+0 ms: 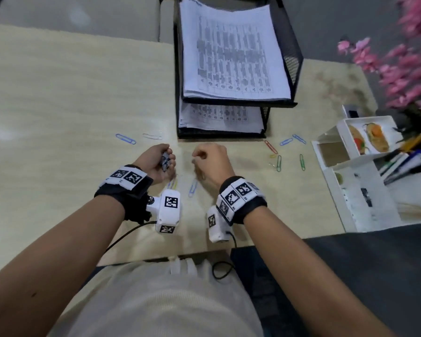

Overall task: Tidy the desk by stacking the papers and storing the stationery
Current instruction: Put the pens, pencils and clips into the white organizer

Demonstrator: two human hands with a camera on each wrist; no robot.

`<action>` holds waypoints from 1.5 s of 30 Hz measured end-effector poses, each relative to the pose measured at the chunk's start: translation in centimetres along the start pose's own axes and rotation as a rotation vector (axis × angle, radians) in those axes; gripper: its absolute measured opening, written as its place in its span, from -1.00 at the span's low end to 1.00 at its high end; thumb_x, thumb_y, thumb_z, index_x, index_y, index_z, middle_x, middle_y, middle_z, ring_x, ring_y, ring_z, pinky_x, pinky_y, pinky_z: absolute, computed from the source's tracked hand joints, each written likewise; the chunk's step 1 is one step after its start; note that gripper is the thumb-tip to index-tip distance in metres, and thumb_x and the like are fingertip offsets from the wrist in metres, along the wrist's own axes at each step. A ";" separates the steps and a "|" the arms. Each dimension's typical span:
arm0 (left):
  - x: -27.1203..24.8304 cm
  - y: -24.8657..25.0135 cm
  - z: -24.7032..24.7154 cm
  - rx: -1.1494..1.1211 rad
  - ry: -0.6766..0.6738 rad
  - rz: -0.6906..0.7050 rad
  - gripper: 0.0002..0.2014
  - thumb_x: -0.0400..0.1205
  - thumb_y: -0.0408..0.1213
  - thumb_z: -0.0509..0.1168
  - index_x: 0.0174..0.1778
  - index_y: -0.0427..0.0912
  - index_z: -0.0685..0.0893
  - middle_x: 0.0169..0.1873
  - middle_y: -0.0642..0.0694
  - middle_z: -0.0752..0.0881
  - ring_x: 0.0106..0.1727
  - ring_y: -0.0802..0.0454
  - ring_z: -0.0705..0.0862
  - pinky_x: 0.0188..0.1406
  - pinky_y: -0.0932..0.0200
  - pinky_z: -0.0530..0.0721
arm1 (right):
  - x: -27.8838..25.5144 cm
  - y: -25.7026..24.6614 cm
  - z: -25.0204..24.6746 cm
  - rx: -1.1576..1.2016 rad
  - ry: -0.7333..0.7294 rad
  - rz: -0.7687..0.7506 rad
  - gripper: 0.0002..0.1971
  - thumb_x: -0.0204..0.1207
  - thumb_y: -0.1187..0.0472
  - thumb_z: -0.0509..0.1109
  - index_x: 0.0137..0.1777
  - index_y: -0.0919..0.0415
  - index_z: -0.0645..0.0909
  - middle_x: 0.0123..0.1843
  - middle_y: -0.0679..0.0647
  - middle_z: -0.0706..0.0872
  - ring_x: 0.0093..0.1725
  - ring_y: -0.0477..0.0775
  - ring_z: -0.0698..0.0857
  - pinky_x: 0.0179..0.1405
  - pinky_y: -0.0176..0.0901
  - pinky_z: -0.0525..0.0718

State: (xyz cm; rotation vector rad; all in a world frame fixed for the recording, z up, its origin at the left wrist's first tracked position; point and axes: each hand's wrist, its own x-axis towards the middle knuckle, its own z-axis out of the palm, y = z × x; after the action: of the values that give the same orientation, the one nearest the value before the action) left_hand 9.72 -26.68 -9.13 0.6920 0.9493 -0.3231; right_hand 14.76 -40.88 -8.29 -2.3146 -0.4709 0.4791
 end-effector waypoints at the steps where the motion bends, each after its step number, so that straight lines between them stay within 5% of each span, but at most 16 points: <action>1: 0.1 -0.4 2.2 0.008 -0.030 -0.004 -0.62 0.71 -0.16 0.00 -0.46 -0.11 0.33 -0.79 0.01 0.47 -0.80 0.14 0.46 -0.75 0.50 0.46 | -0.8 1.1 -2.0 0.090 0.092 0.067 -0.81 0.46 0.47 0.28 -0.14 0.36 0.74 -0.18 0.20 0.73 -0.22 0.08 0.68 -0.06 -0.13 0.69; 4: 0.5 -2.7 9.2 0.026 -0.154 -0.032 -0.60 0.74 -0.18 -0.01 -0.45 -0.15 0.36 -0.76 -0.03 0.52 -0.73 0.12 0.57 -0.53 0.38 0.61 | -3.8 5.0 -9.1 0.392 0.289 0.211 -0.83 0.48 0.52 0.29 -0.09 0.39 0.71 -0.33 0.13 0.70 -0.41 -0.11 0.64 -0.23 -0.24 0.66; 7: 0.6 -6.2 16.6 0.143 -0.266 -0.081 -0.60 0.74 -0.19 -0.05 -0.45 -0.12 0.35 -0.76 -0.01 0.53 -0.72 0.12 0.60 -0.22 0.20 0.53 | -8.1 9.7 -16.1 0.742 0.449 0.335 -0.77 0.56 0.54 0.18 -0.19 0.33 0.61 -0.38 0.10 0.58 -0.52 -0.18 0.58 -0.43 -0.40 0.62; 10: 0.6 -10.4 23.3 0.259 -0.343 -0.124 -0.61 0.74 -0.20 -0.07 -0.45 -0.12 0.34 -0.76 0.00 0.51 -0.71 0.12 0.57 -0.20 0.20 0.48 | -12.5 13.9 -21.1 1.098 0.593 0.429 -0.77 0.56 0.52 0.13 -0.23 0.36 0.58 -0.40 0.13 0.54 -0.44 0.00 0.56 -0.38 -0.32 0.62; 13: 0.6 -15.0 28.6 0.356 -0.393 -0.180 -0.60 0.74 -0.20 -0.08 -0.45 -0.13 0.35 -0.73 -0.01 0.51 -0.47 0.10 0.50 -0.22 0.23 0.47 | -15.3 18.2 -24.1 1.262 0.706 0.535 -0.75 0.54 0.50 0.14 -0.33 0.39 0.55 -0.58 0.09 0.60 -0.55 -0.04 0.57 -0.51 -0.37 0.60; 16: 0.6 -18.7 32.6 0.459 -0.378 -0.204 -0.64 0.75 -0.23 -0.06 -0.37 -0.16 0.39 -0.49 -0.10 0.51 -0.34 0.07 0.50 -0.23 0.24 0.50 | -16.2 22.0 -25.4 1.013 0.674 0.625 -0.72 0.52 0.54 0.15 -0.38 0.33 0.49 -0.69 0.00 0.56 -0.70 -0.15 0.51 -0.65 -0.43 0.50; 18: 0.5 -20.7 34.6 0.522 -0.343 -0.203 -0.68 0.75 -0.29 -0.03 -0.33 -0.21 0.41 -0.34 -0.13 0.47 -0.30 0.04 0.55 -0.20 0.21 0.54 | -16.1 24.1 -25.9 0.642 0.603 0.666 -0.69 0.45 0.60 0.21 -0.41 0.29 0.55 -0.59 0.06 0.60 -0.65 -0.12 0.56 -0.54 -0.33 0.59; 21: 0.3 -22.5 36.7 0.594 -0.281 -0.197 -0.72 0.72 -0.42 0.02 -0.34 -0.26 0.40 -0.38 -0.15 0.41 -0.35 0.03 0.50 -0.32 0.23 0.61 | -15.8 24.7 -26.3 0.193 0.470 0.636 -0.80 0.36 0.59 0.30 -0.28 0.39 0.73 -0.28 0.23 0.76 -0.23 0.15 0.72 -0.02 0.00 0.71; 23: 0.2 -23.1 37.5 0.674 -0.272 -0.165 -0.69 0.69 -0.52 -0.03 -0.38 -0.24 0.33 -0.44 -0.14 0.33 -0.41 0.04 0.40 -0.41 0.28 0.53 | -15.8 24.7 -26.5 0.026 0.407 0.580 -0.78 0.36 0.55 0.31 -0.12 0.41 0.77 -0.06 0.30 0.80 0.07 0.25 0.70 0.22 0.01 0.65; 28: 0.2 -23.6 38.9 0.823 -0.267 -0.164 -0.84 0.67 -0.30 0.03 -0.22 -0.23 0.34 -0.41 -0.11 0.34 -0.47 0.03 0.28 -0.44 0.23 0.31 | -15.7 24.4 -26.8 -0.064 0.320 0.590 -0.80 0.44 0.46 0.34 0.00 0.36 0.74 0.14 0.35 0.70 0.18 0.31 0.65 0.28 0.01 0.62; 31: 0.2 -23.5 39.7 0.903 -0.300 -0.197 -0.81 0.67 -0.23 0.03 -0.21 -0.24 0.40 -0.25 -0.19 0.44 -0.41 -0.04 0.35 0.03 0.11 0.49 | -15.8 24.4 -27.0 -0.083 0.287 0.593 -0.77 0.47 0.43 0.32 0.08 0.35 0.70 0.22 0.35 0.63 0.23 0.31 0.62 0.33 -0.06 0.57; 34: 0.7 -23.1 39.8 0.935 -0.335 -0.217 -0.70 0.70 -0.18 -0.02 0.09 -0.35 0.45 0.19 -0.23 0.50 0.13 -0.23 0.59 0.35 -0.03 0.40 | -16.0 24.7 -27.1 -0.088 0.299 0.579 -0.78 0.49 0.41 0.28 0.03 0.33 0.72 0.18 0.33 0.67 0.23 0.29 0.61 0.32 -0.08 0.56; 35: 0.6 -22.8 39.7 0.945 -0.348 -0.218 -0.69 0.71 -0.15 -0.02 0.12 -0.34 0.42 0.21 -0.27 0.49 0.15 -0.26 0.58 0.35 -0.02 0.41 | -16.0 24.7 -27.2 -0.078 0.326 0.582 -0.79 0.49 0.42 0.26 -0.01 0.31 0.72 0.16 0.33 0.68 0.21 0.29 0.62 0.30 -0.07 0.57; 38: 0.2 -21.4 38.5 0.978 -0.396 -0.213 -0.67 0.70 -0.08 -0.02 -0.26 -0.21 0.43 -0.26 -0.18 0.50 -0.32 -0.04 0.47 -0.22 0.18 0.38 | -15.5 23.7 -27.6 -0.079 0.432 0.557 -0.79 0.52 0.42 0.23 -0.05 0.33 0.72 0.06 0.29 0.72 0.06 0.18 0.64 0.09 -0.16 0.59; 42: 1.0 -17.7 35.2 0.841 -0.415 -0.070 -0.69 0.69 -0.12 0.02 -0.31 -0.09 0.52 -0.35 -0.03 0.73 -0.22 0.07 0.64 -0.18 0.20 0.43 | -13.1 19.8 -27.2 0.031 0.529 0.365 -0.82 0.50 0.43 0.25 -0.19 0.43 0.69 -0.14 0.30 0.76 -0.13 0.18 0.66 -0.16 -0.21 0.52; 45: 1.8 -13.8 31.6 0.636 -0.290 0.035 -0.72 0.68 -0.19 0.04 -0.29 -0.09 0.55 -0.57 0.06 0.76 -0.33 0.15 0.69 -0.24 0.25 0.50 | -9.2 16.8 -25.2 0.069 0.476 0.200 -0.83 0.45 0.44 0.26 -0.27 0.47 0.65 -0.26 0.32 0.75 -0.23 0.24 0.66 -0.22 -0.10 0.51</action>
State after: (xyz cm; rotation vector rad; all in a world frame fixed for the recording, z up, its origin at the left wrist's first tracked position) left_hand 23.25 -57.99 -3.73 1.2015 0.5481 -0.6893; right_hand 21.77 -70.95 -1.29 -2.3172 0.0074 0.0250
